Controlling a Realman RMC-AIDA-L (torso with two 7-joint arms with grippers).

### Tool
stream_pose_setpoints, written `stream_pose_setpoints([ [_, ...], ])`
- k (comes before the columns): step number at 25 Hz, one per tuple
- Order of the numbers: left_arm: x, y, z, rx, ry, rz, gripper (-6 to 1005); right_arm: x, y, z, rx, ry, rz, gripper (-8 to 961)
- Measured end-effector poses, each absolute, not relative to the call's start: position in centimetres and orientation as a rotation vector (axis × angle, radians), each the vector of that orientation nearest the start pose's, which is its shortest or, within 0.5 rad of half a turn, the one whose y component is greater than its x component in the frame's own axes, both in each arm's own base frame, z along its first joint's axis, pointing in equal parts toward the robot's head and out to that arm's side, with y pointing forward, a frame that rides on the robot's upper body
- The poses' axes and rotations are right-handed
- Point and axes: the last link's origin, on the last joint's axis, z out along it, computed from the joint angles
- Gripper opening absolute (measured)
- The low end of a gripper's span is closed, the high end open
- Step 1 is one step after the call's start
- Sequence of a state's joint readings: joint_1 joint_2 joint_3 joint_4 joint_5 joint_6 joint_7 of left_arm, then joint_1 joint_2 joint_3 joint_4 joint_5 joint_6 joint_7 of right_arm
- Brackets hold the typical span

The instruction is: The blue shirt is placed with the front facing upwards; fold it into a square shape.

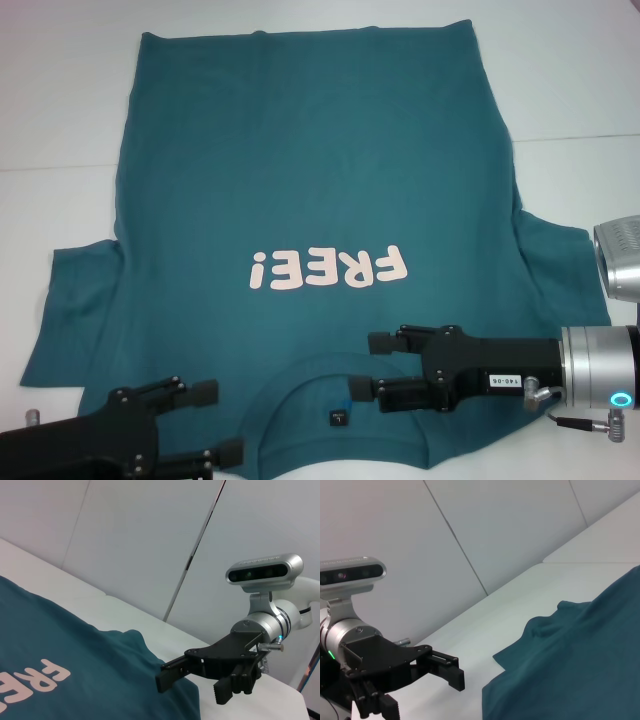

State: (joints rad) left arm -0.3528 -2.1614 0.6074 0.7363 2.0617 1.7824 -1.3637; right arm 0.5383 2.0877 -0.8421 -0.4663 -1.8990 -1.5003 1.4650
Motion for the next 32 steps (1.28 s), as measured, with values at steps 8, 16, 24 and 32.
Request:
stream_pose_setpoints([
  [8,-28.3,25.6,-1.1,-2.761,-0.766,-0.859,835,25.8,31.0,-4.8,-2.789,0.935,0.784,927],
  [16,-28.4,25.7,-1.2,-2.760,-0.770,-0.851,826,25.9,31.0,-4.8,-2.784,0.940,0.783,926],
  [24,-28.9,27.1,0.2,-2.616,-1.016,-0.895,818,26.0,31.6,-4.3,-2.714,1.097,0.800,926],
  [32,-30.4,30.9,4.3,-2.129,-1.734,-1.038,810,25.6,34.9,-0.9,-2.523,1.452,0.777,926],
])
